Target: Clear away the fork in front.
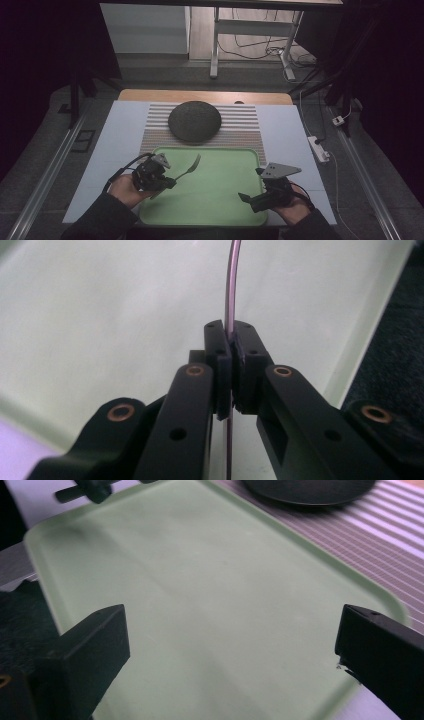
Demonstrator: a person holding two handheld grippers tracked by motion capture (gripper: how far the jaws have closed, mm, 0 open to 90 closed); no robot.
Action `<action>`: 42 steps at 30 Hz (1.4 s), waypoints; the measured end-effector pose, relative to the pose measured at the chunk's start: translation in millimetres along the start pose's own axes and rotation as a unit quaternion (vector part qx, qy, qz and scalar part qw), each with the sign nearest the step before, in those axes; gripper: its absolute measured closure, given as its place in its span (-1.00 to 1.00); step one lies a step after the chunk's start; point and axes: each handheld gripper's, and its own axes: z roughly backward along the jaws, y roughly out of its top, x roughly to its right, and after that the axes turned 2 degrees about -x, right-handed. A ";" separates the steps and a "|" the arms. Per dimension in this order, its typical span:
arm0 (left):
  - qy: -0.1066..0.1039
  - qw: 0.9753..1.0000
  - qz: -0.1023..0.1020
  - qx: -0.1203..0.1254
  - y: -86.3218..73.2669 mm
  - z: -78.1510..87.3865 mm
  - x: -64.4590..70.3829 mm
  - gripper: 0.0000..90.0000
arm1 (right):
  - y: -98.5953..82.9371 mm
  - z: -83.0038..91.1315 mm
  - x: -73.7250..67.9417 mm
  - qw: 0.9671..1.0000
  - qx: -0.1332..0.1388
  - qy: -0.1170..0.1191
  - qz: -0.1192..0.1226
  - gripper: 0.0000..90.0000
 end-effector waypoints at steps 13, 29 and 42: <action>0.036 0.987 0.157 -0.006 -13.7 -7.2 -12.4 0.91 | -16.1 12.5 2.5 0.998 -0.016 -0.054 -0.022 -1.00; 0.067 0.969 0.231 -0.052 -21.6 -28.9 -28.0 0.90 | -26.9 21.0 -4.4 0.997 -0.039 -0.063 -0.010 -1.00; 0.065 0.974 0.218 -0.018 -24.4 -18.2 -33.9 0.77 | -30.1 27.2 -1.9 0.996 -0.050 -0.064 -0.024 -1.00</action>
